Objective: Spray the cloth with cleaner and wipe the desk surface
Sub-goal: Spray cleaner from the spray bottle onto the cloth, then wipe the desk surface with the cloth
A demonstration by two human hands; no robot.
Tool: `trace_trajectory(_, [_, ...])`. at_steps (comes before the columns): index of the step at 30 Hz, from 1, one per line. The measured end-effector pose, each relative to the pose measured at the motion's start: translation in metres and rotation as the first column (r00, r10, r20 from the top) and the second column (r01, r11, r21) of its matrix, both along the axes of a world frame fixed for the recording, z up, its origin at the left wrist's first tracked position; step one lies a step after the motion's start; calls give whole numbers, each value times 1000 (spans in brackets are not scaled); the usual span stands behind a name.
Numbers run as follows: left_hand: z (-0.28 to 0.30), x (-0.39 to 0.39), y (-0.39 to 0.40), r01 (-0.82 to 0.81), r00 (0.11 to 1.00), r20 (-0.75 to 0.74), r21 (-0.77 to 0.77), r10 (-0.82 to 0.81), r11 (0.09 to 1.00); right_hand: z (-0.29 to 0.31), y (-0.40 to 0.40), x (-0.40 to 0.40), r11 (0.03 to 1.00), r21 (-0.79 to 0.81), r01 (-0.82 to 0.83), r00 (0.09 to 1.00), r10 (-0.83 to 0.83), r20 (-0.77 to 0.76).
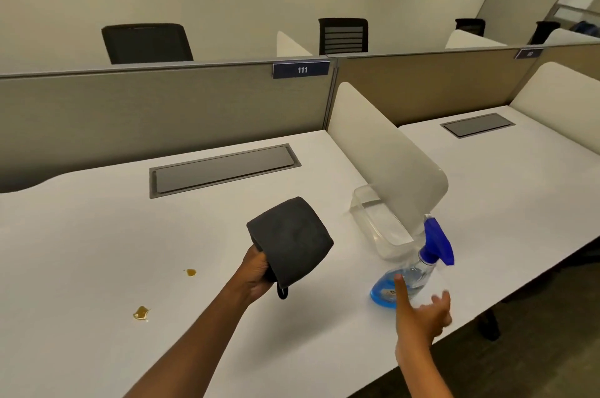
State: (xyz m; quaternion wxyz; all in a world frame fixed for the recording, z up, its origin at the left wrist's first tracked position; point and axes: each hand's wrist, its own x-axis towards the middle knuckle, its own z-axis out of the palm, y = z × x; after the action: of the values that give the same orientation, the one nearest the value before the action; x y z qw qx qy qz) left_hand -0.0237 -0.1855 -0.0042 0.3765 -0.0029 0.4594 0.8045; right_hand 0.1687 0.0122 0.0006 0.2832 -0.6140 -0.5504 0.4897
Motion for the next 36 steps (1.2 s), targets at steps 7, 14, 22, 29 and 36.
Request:
trace_trajectory(7, [9, 7, -16, -36, 999, 4, -10, 36, 999, 1, -74, -24, 724, -555, -410, 897, 209, -390])
trace_trajectory(14, [23, 24, -28, 4, 999, 40, 42, -5, 999, 19, -121, -67, 489, -475, -731, 636, 238, -734])
trace_trajectory(22, [17, 33, -42, 130, 990, -45, -73, -133, 989, 15, -139, -91, 531, -407, -744, 542, 121, -832])
trace_trajectory(29, [4, 17, -92, 197, 962, -70, -485, -263, 852, 1, -128, -101, 629, -402, -665, 595, 122, -794])
trace_trajectory(36, [-35, -5, -200, -494, 825, -564, -740, -22, 457, -25, -79, -117, 864, -171, -473, 828, 370, -420])
